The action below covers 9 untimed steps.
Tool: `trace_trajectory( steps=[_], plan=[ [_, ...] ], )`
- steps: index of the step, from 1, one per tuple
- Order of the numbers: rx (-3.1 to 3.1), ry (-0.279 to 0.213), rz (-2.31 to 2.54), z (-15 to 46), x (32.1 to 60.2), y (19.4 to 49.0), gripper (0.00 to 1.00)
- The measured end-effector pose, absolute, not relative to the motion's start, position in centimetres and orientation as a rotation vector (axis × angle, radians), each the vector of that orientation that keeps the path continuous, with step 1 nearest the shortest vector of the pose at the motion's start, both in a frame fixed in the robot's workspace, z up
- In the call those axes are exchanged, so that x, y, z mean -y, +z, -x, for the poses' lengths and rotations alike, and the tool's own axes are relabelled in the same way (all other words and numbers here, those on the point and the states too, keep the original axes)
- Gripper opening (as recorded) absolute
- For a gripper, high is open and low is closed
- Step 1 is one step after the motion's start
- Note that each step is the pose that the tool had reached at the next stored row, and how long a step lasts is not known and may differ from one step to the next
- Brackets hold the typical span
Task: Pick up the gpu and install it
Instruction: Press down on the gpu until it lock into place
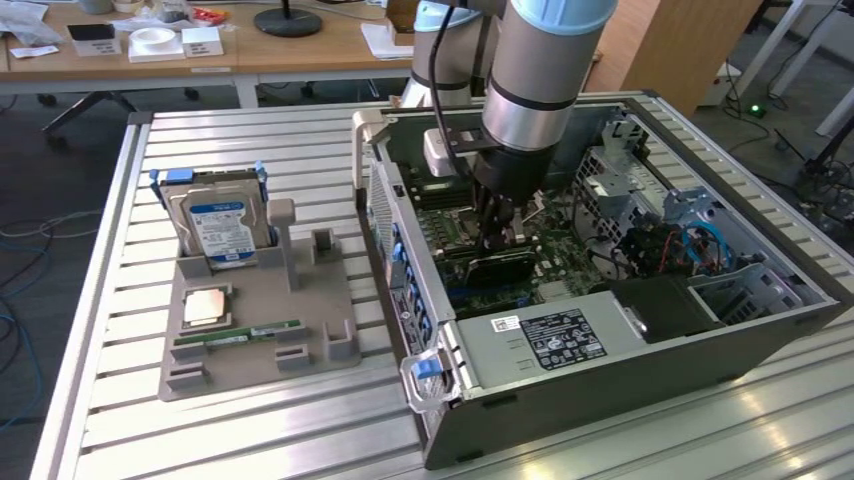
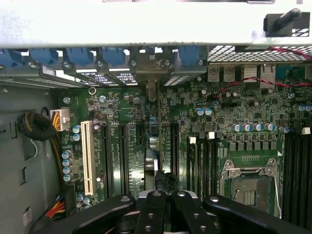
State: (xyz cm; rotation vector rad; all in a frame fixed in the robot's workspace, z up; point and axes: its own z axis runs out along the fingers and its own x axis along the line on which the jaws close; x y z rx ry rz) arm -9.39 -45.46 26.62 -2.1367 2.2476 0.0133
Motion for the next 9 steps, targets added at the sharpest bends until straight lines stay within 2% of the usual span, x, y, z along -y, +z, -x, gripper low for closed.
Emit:
trace_trajectory(
  steps=[9],
  plan=[
    [-2.248,0.013,2.137,9.39,45.52,26.43,0.11]
  ],
)
